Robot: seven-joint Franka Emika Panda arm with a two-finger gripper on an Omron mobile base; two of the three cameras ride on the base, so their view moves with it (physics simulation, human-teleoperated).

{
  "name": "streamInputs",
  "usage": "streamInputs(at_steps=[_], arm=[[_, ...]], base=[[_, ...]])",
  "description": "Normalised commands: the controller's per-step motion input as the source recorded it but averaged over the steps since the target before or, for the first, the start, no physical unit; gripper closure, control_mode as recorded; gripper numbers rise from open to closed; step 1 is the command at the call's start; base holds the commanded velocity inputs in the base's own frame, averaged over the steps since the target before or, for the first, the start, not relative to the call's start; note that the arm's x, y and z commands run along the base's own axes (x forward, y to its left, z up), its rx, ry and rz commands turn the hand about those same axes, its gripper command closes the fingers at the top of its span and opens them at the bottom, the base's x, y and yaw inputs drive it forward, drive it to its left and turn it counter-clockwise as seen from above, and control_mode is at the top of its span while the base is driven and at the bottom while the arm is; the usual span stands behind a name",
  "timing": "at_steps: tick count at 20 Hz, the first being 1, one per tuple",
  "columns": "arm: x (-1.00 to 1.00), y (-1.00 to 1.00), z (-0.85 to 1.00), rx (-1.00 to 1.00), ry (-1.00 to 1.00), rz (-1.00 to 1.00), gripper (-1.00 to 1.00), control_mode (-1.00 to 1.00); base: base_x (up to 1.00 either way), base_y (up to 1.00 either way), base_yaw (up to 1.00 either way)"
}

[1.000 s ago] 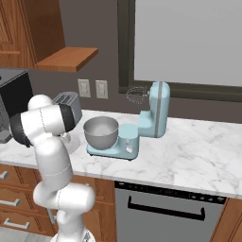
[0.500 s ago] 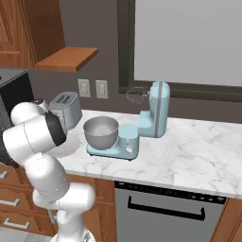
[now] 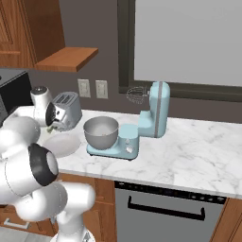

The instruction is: Add butter and sugar cubes to the stand mixer bowl and then turn on the stand mixer to begin making frosting.

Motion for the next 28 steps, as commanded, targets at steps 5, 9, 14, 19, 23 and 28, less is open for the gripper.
streamInputs(at_steps=[5, 9, 14, 19, 23, 28], arm=[[0.00, -0.39, 0.62, 0.00, 0.00, -0.01, 1.00, -1.00], [0.13, -0.54, 0.36, 0.00, 0.00, 0.00, 1.00, -1.00], [0.21, -0.58, 0.15, 0.00, 0.00, 0.00, 1.00, -1.00], [0.12, -0.62, 0.04, -0.02, 0.00, 0.00, 1.00, -1.00], [0.00, -0.55, 0.00, -0.05, 0.00, -0.01, 1.00, -1.00], [0.01, -0.45, -0.05, -0.06, 0.00, -0.02, 1.00, -1.00]], base=[[0.00, 0.00, 0.00], [0.00, 0.00, 0.00], [0.00, 0.00, 0.00], [0.00, 0.00, 0.00], [0.00, 0.00, 0.00], [0.00, 0.00, 0.00]])
